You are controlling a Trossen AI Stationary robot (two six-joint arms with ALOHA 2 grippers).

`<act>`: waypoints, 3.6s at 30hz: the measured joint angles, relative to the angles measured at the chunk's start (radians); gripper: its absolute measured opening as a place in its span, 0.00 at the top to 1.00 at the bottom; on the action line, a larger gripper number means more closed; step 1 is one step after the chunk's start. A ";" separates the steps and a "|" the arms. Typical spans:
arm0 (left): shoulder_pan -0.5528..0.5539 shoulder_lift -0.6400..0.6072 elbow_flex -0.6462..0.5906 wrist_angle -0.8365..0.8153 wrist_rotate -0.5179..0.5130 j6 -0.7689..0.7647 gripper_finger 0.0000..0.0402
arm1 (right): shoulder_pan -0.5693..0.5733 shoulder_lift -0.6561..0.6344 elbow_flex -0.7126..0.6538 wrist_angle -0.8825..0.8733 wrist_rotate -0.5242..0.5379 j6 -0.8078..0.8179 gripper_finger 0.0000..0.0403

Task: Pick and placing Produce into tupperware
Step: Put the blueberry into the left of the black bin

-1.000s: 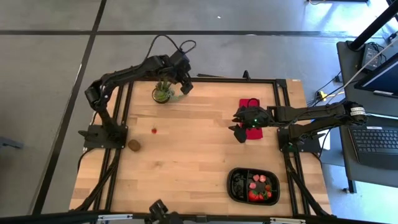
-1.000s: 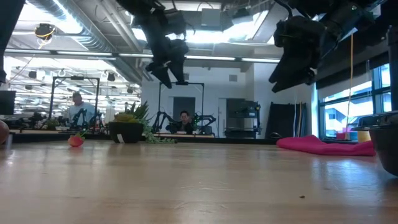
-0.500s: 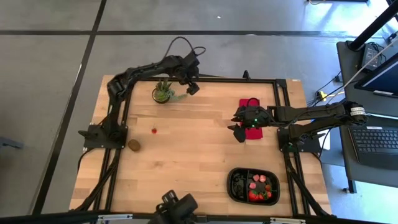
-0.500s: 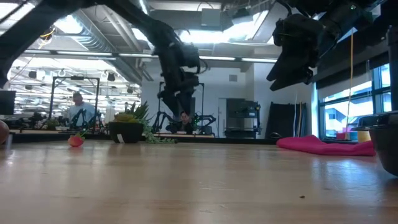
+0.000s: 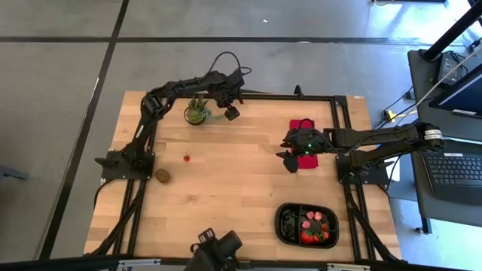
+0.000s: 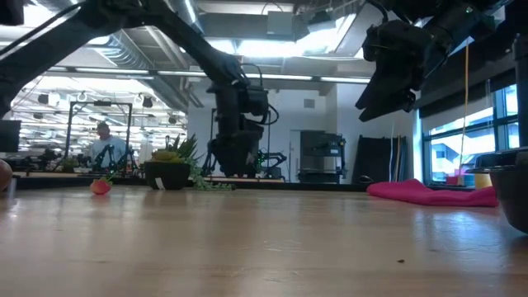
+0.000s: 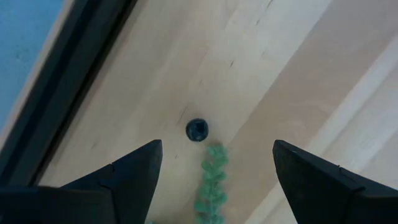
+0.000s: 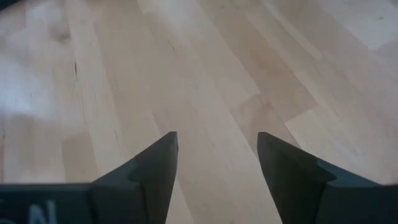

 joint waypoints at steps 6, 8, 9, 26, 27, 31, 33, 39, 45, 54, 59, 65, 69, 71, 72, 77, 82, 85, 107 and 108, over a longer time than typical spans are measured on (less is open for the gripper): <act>0.009 0.014 0.000 0.018 0.003 0.001 0.25 | 0.000 0.000 0.000 -0.007 -0.001 0.000 0.45; 0.016 0.018 0.000 0.008 0.004 0.014 0.26 | 0.000 0.000 0.000 -0.007 -0.001 0.000 0.45; 0.019 0.019 -0.001 0.009 0.005 0.024 0.26 | 0.000 0.000 0.000 -0.008 -0.001 0.000 0.45; 0.023 0.059 -0.001 0.038 0.009 0.097 0.32 | 0.000 0.000 0.000 -0.017 0.000 0.000 0.45; 0.023 0.063 -0.001 0.048 0.005 0.097 0.33 | 0.000 0.000 0.000 -0.017 0.000 0.000 0.45; 0.024 0.075 0.000 0.049 0.000 0.097 0.35 | 0.000 0.000 -0.001 -0.017 0.000 0.000 0.45; 0.024 0.082 0.003 0.049 0.000 0.096 0.36 | 0.000 0.000 -0.001 -0.018 0.000 0.000 0.45; 0.024 0.083 0.003 0.045 -0.001 0.096 0.38 | 0.000 0.000 -0.001 -0.018 0.000 0.000 0.45; 0.024 0.083 0.003 0.028 -0.002 0.097 0.41 | 0.000 0.000 -0.001 -0.018 0.000 0.000 0.45; 0.024 0.084 0.001 0.023 -0.005 0.097 0.49 | 0.000 0.000 -0.001 -0.018 0.000 0.000 0.45; 0.024 0.084 0.001 0.023 -0.005 0.097 0.52 | 0.000 0.000 -0.001 -0.018 0.000 0.000 0.45; 0.024 0.084 0.000 0.021 -0.005 0.097 0.57 | 0.000 0.000 -0.001 -0.018 0.000 0.000 0.45; 0.024 0.084 0.000 0.021 -0.005 0.097 0.62 | 0.000 0.000 -0.001 -0.018 0.000 0.000 0.45; 0.024 0.084 0.000 0.022 -0.005 0.097 0.64 | 0.000 0.000 -0.001 -0.018 0.000 0.000 0.45; 0.024 0.084 0.000 0.022 -0.005 0.097 0.66 | 0.000 0.000 -0.001 -0.018 0.000 0.000 0.45; 0.024 0.084 0.000 0.023 -0.005 0.097 0.72 | 0.000 0.000 -0.001 -0.018 0.000 0.000 0.45; 0.024 0.084 -0.001 0.025 -0.005 0.099 0.79 | 0.000 0.000 -0.001 -0.018 0.000 0.000 0.45; 0.024 0.084 -0.001 0.025 -0.005 0.102 0.83 | 0.000 0.000 -0.001 -0.018 0.000 0.000 0.45; 0.012 0.055 0.072 -0.103 0.119 0.129 0.89 | 0.000 0.000 -0.001 -0.018 0.000 0.000 0.45; 0.009 0.048 0.089 -0.131 0.129 0.129 0.89 | 0.000 0.000 -0.001 -0.018 0.000 0.000 0.45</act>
